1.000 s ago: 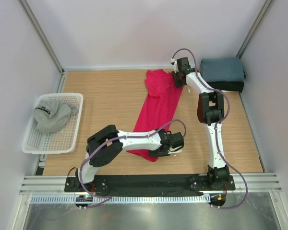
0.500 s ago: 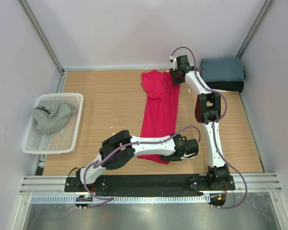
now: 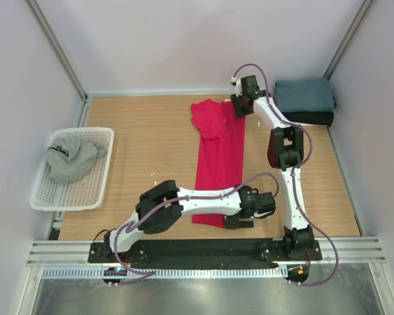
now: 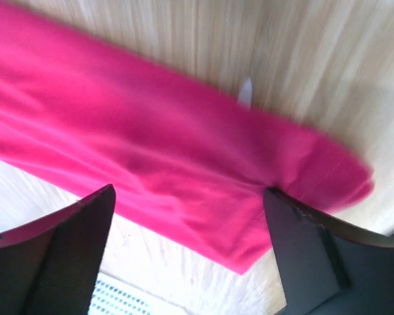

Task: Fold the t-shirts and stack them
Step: Fold the tshirt

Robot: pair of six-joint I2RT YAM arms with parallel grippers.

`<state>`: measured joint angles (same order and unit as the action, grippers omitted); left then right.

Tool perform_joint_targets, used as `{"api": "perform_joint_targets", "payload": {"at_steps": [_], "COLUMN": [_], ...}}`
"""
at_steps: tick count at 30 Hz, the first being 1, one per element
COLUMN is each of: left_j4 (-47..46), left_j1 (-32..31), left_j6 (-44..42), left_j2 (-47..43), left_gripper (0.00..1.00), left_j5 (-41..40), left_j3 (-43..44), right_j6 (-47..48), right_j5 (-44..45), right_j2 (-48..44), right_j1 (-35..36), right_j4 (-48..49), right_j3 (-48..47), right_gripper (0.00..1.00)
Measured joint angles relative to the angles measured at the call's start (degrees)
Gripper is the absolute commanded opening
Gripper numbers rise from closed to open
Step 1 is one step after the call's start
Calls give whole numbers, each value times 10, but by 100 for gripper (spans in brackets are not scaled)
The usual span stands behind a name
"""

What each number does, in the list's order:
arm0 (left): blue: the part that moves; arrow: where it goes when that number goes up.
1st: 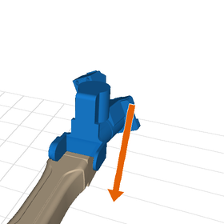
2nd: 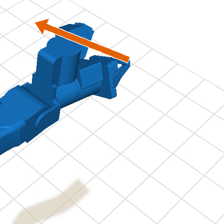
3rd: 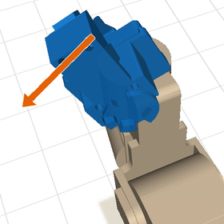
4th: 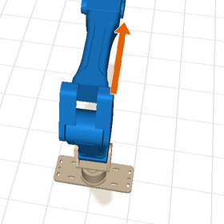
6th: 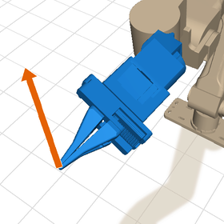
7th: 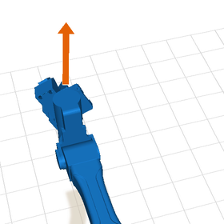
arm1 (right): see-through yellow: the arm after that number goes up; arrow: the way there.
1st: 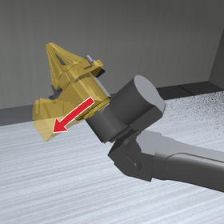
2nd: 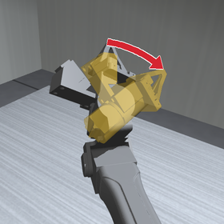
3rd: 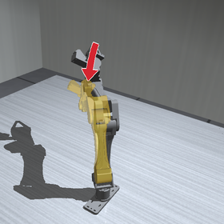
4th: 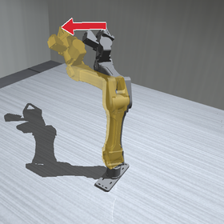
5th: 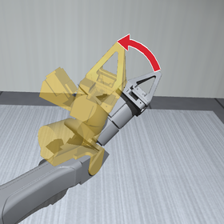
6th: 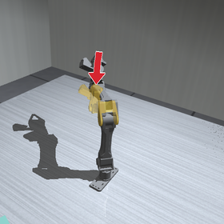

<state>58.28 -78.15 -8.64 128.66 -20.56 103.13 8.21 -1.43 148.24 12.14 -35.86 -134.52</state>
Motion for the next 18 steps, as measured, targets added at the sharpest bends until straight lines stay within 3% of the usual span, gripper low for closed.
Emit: {"api": "perform_joint_targets", "payload": {"at_steps": [2,6,11,14,18], "left_j4": [-13,-12,-24,-45,-92], "left_j1": [0,-6,14,78,240], "left_j6": [-2,-2,16,52,134], "left_j2": [-33,-104,-228,-299,-363], "left_gripper": [100,99,99,100,90], "left_j5": [14,34,40,61,125], "left_j3": [-29,-40,-31,-48,-134], "right_j6": [0,-3,-57,-103,-169], "right_j5": [3,25,18,-13,-70], "right_j2": [-29,-124,-364,-522,-665], "right_j1": [0,0,-9,-15,-27], "right_j4": [-12,-33,-13,4,61], "right_j3": [22,40,163,280,487], "right_gripper": [46,65,64,64,64]}}
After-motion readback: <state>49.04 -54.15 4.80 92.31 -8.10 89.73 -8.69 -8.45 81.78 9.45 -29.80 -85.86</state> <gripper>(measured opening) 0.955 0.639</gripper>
